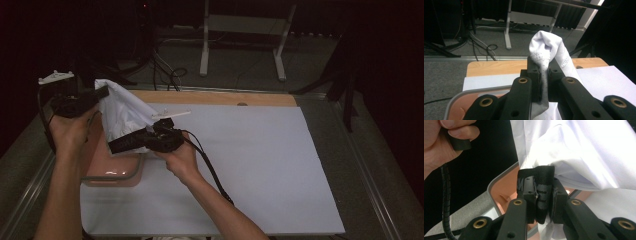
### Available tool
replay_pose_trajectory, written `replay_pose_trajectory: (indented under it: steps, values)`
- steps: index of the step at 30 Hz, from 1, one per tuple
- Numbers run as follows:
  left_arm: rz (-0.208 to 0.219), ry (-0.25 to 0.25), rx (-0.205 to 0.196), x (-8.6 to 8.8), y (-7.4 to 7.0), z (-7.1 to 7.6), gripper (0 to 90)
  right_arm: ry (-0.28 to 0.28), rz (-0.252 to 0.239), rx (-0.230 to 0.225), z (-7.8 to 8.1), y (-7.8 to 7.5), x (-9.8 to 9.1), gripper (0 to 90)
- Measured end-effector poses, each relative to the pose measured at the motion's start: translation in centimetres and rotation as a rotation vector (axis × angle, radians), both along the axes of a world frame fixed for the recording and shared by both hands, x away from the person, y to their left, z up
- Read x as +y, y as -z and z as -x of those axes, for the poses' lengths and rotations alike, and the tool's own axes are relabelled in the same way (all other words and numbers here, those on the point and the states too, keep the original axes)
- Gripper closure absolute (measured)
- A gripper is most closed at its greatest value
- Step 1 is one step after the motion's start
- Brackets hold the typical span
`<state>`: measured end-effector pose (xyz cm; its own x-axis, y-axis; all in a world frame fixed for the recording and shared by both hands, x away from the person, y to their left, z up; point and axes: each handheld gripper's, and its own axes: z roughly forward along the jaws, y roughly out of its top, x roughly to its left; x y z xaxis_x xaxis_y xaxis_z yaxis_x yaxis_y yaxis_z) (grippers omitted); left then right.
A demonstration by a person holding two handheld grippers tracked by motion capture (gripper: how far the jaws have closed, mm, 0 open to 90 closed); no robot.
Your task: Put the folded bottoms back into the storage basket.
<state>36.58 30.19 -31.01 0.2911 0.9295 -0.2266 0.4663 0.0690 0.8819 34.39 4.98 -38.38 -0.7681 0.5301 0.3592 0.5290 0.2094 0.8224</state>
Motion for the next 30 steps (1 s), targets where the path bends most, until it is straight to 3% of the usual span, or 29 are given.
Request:
replay_pose_trajectory:
  steps: [30]
  values:
    - [-0.007, -0.026, 0.017, 1.3, 0.7, 0.3, 85.0, -0.008, -0.004, 0.019, 0.5, 0.7, 2.1, 78.8]
